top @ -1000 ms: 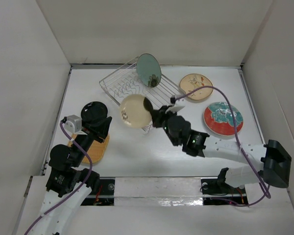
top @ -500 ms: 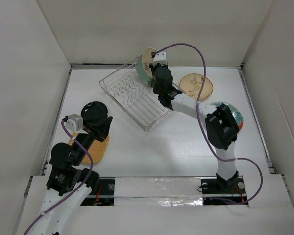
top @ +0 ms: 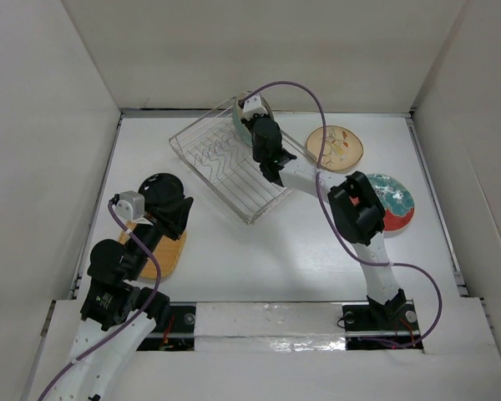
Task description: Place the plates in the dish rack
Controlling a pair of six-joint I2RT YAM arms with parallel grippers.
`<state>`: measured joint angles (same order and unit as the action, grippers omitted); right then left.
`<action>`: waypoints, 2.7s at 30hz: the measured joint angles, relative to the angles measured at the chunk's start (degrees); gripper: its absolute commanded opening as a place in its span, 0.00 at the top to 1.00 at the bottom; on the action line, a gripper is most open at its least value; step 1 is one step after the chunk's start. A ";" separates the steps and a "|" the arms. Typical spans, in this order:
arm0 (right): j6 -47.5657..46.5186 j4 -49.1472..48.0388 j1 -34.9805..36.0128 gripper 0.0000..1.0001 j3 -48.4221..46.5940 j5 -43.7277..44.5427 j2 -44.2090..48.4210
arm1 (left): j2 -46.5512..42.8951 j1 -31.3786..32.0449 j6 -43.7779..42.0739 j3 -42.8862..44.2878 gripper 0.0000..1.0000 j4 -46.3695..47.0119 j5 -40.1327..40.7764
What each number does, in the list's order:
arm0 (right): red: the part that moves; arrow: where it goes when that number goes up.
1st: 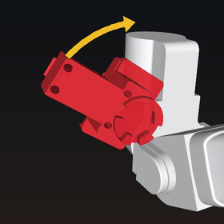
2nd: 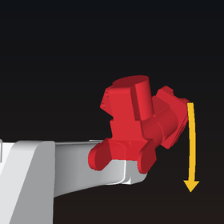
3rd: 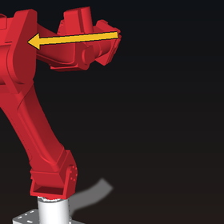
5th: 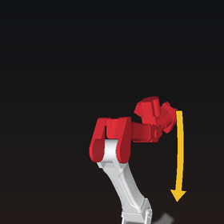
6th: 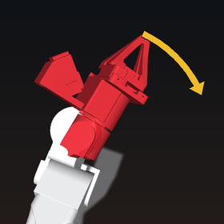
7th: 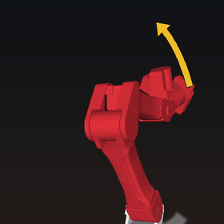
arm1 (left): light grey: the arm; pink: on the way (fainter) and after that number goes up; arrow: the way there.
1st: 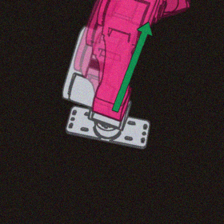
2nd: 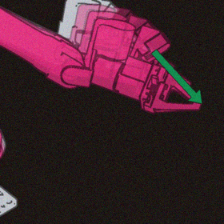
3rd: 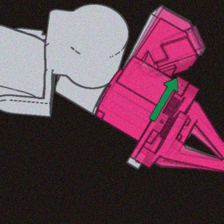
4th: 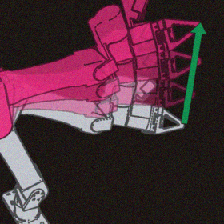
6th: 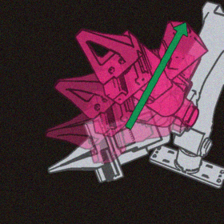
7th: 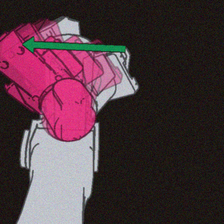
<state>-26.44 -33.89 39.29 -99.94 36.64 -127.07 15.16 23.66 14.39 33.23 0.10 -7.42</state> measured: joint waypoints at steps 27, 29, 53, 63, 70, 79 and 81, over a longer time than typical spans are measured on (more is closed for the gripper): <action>18.18 13.92 10.08 1.00 12.04 -4.70 19.76 | -1.53 -0.17 0.02 0.00 1.00 -0.50 2.71; 24.72 15.10 15.06 1.00 15.13 -6.93 26.01 | -3.32 -0.50 0.28 0.00 1.00 -0.46 3.80; 88.30 15.04 34.36 0.43 24.30 -21.49 2.97 | -12.31 -0.66 1.18 0.00 0.64 0.48 11.85; 97.53 8.46 32.33 0.60 17.49 -26.80 -5.09 | -13.79 -0.66 1.18 0.00 0.64 0.50 11.47; 104.74 3.04 31.87 1.00 19.41 -27.39 -7.02 | -14.14 -0.66 1.18 0.00 0.64 0.48 11.13; 99.71 2.40 36.79 1.00 34.64 -20.06 5.66 | -14.12 -0.66 1.14 0.00 0.64 0.52 11.06; 94.77 4.28 37.86 1.00 36.28 -17.27 10.34 | -14.10 -0.66 1.14 0.07 0.64 0.52 11.10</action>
<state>68.34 -29.61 77.14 -63.66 19.38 -116.73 1.06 23.00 15.53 33.30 0.62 3.68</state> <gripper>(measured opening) 0.179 0.364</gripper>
